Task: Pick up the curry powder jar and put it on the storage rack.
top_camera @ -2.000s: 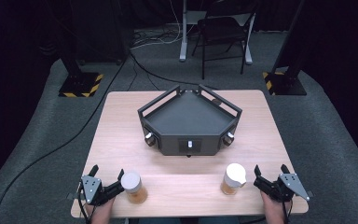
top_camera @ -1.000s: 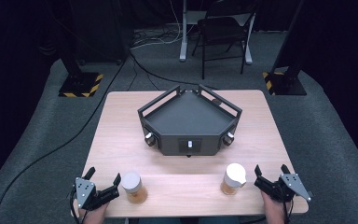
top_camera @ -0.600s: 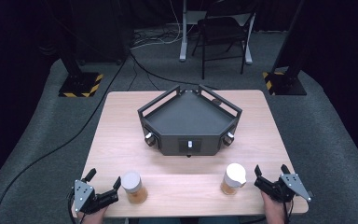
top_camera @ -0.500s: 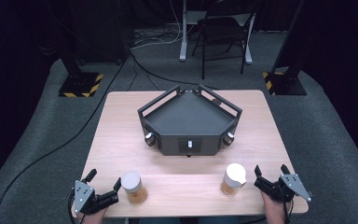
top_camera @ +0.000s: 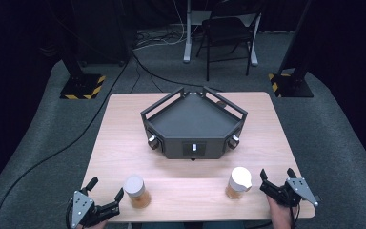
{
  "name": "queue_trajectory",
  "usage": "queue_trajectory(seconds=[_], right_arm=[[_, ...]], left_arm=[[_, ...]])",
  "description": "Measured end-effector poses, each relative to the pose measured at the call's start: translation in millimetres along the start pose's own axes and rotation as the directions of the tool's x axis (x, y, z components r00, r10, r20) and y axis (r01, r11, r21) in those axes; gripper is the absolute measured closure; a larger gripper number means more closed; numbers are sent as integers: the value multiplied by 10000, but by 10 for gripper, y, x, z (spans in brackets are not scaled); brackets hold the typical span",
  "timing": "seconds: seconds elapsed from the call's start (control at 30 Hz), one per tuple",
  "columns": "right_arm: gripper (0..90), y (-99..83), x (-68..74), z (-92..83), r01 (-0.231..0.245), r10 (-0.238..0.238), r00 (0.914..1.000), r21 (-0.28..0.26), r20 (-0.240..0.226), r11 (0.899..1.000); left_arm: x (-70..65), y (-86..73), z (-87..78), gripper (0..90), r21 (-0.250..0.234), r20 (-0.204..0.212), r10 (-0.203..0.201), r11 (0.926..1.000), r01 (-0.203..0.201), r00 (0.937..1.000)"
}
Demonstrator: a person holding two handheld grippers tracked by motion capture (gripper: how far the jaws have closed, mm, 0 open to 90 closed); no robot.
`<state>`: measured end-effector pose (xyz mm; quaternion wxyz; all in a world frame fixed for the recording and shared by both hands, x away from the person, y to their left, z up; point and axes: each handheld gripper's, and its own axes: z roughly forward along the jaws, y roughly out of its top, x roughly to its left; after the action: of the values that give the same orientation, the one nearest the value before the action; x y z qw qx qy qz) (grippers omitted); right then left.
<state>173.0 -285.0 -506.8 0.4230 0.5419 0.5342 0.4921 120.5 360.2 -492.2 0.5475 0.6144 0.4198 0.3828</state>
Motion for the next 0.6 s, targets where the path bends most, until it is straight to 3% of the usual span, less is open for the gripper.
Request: queue_trajectory(seconds=[0.3, 0.6], right_arm=[[0, 0, 0, 1, -11, 11, 10000, 0, 2, 10000], [0, 0, -6, 0, -71, 71, 10000, -1, -3, 10000]], left_arm=[[17, 5, -63, 15, -207, 379, 4, 9998, 4, 9993], [110, 20, -89, 9, -404, 1244, 49, 9992, 2, 9922]])
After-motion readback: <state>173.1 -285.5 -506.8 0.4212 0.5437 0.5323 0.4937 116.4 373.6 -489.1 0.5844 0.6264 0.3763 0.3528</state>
